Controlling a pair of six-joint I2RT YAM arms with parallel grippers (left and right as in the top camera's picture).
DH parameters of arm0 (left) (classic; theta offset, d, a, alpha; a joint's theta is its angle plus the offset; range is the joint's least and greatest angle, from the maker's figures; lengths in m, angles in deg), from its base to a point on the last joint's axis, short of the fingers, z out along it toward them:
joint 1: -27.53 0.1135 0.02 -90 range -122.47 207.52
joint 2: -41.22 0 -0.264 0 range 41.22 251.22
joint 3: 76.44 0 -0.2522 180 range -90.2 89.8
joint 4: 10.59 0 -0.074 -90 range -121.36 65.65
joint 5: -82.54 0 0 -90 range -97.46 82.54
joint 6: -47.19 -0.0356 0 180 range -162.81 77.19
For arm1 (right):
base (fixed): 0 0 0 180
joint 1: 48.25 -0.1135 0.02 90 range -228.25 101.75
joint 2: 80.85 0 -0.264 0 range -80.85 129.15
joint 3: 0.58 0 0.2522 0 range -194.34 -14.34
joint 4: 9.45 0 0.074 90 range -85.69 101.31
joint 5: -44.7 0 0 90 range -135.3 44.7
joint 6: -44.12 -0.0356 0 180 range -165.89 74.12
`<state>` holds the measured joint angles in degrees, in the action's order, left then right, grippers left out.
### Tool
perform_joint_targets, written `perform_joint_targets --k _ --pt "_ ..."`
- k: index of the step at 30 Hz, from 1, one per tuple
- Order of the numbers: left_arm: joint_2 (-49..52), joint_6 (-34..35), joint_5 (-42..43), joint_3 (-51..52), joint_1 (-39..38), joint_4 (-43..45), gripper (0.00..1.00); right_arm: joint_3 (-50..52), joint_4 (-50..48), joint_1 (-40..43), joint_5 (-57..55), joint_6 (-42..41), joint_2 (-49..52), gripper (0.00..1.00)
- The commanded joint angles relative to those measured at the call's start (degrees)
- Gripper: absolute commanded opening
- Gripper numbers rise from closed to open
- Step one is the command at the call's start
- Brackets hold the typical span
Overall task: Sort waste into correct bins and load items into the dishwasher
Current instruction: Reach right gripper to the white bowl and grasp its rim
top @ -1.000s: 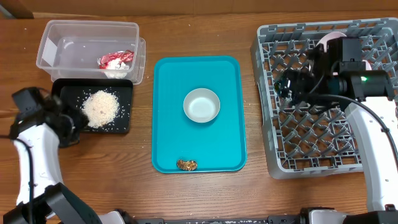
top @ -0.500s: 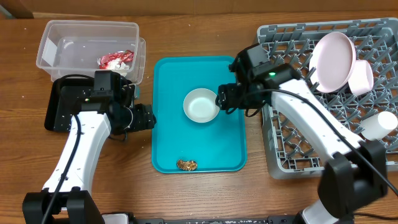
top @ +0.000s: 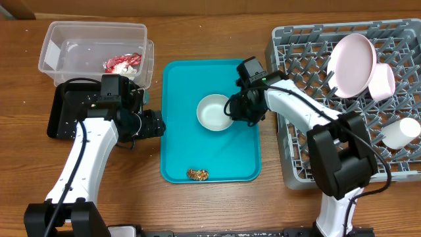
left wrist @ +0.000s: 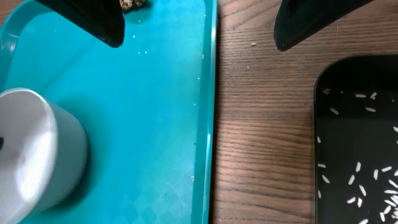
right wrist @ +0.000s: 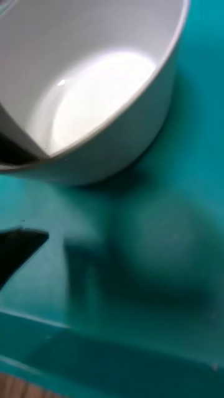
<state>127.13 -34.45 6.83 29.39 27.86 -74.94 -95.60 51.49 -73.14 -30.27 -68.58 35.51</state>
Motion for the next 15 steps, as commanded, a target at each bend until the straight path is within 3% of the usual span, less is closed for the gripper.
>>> perform_joint_targets --k 1,4,9,15 --pt "-0.9 -1.1 -0.8 -0.9 -0.4 0.2 0.79 -0.2 -0.4 -0.3 0.2 -0.1 0.3 0.16" --pt "-0.9 -1.1 -0.8 -0.9 -0.4 0.3 0.79 -0.3 0.5 0.2 0.2 -0.1 -0.2 0.04" --pt "-0.9 -1.1 -0.8 -0.9 -0.4 0.3 0.78 -5.0 7.4 1.5 -5.8 0.2 -4.2 0.04" --pt "-0.9 -1.1 -0.8 -0.9 -0.4 1.2 0.78 -11.0 11.2 6.1 -24.5 3.5 -16.2 0.04"
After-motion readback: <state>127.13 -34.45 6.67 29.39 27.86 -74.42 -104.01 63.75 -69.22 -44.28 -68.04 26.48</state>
